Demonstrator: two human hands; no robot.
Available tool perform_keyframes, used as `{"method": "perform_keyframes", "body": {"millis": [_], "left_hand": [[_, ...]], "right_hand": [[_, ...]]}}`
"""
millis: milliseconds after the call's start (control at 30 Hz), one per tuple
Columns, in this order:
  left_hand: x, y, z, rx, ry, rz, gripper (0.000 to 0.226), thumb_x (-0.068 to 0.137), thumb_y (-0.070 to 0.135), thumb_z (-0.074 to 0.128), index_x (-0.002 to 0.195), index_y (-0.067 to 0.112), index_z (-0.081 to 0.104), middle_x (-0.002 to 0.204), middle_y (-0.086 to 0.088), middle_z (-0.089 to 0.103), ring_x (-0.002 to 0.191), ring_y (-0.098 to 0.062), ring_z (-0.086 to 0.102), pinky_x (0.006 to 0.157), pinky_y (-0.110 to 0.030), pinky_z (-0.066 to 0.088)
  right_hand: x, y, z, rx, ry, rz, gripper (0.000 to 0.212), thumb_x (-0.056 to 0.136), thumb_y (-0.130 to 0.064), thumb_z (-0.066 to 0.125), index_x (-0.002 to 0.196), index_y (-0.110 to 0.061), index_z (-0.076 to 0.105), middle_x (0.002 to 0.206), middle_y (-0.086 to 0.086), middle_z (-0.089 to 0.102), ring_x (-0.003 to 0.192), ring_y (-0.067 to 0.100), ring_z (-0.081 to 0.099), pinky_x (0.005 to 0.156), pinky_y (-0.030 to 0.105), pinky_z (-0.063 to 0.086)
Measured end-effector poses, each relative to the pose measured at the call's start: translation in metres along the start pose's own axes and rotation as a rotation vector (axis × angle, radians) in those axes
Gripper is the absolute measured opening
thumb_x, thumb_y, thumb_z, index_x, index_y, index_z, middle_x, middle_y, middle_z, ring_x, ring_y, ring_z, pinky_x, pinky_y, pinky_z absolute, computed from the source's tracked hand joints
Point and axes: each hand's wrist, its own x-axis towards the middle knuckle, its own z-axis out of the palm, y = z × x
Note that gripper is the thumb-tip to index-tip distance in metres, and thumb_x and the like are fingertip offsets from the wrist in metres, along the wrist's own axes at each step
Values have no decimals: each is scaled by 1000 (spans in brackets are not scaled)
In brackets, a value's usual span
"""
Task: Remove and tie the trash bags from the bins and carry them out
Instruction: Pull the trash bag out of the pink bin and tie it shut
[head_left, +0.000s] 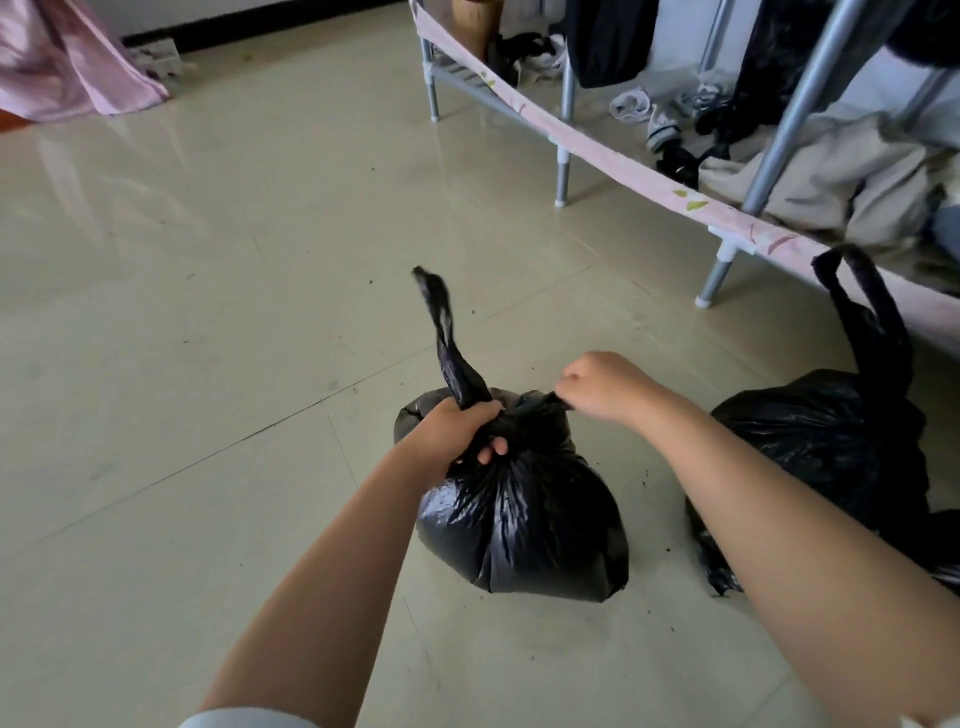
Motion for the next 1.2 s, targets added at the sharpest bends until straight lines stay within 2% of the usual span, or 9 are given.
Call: {"method": "perform_keyframes", "body": {"millis": [133,300,533,667,800,867,1000,1100,1200], "left_hand": [[-4,-4,-2,-352,-112,-61,27,98,9,30,86,12,54,53,-4,70,42,-11,61,47,-17,50],[1,-4,-4,-682,-84,-18,34,98,10,27,84,13,58,65,-6,75,60,-14,72,65,-27,56],[8,-8,6,-721,-7,-44,29,93,5,41,67,13,52,55,2,70,46,-4,62,52,-16,52],[7,-13,6,-550,16,-4,32,84,-11,49,61,10,46,43,4,55,43,-6,54,48,-17,51],[4,-12,0,-375,-27,-35,40,81,-18,49,59,15,40,48,7,62,46,-2,59,46,-14,48],[3,-12,1,-274,-83,-42,44,80,-22,46,58,15,36,47,9,62,46,1,59,42,-12,44],[4,-9,3,-152,-147,-16,47,77,-27,45,56,13,34,50,6,58,46,1,59,40,-11,43],[3,-8,5,-84,-95,45,48,75,-27,50,52,13,36,47,7,54,49,-1,58,46,-12,46],[7,-10,9,9,135,124,43,72,-24,55,52,14,48,48,6,54,55,-14,52,59,-23,47]], "right_hand": [[-6,-8,-20,301,-134,212,24,77,-7,39,53,-10,45,49,0,20,39,12,14,38,12,12],[-11,-17,-12,443,-399,204,40,93,-29,31,63,-8,49,31,-10,20,27,5,13,33,11,10],[-12,21,29,709,-689,341,52,97,-42,30,57,-11,44,32,-8,26,25,3,18,30,11,12],[-12,27,27,466,-495,212,44,95,-35,40,65,-8,57,40,-6,45,35,7,39,35,15,30],[-8,33,12,296,5,-10,18,88,-17,53,93,-5,67,80,1,62,82,17,57,63,21,40],[-9,33,13,272,107,-97,25,86,-9,54,110,-10,63,105,3,64,100,15,56,81,17,39],[-10,30,23,164,-17,-246,49,84,1,52,129,-14,49,135,3,51,126,16,44,96,10,25],[-11,26,24,194,-153,-194,45,84,1,49,126,-14,52,128,7,57,119,19,51,94,16,34],[-10,21,26,146,-206,-167,25,86,-4,45,105,-8,61,103,12,64,101,27,57,82,31,44]]}}
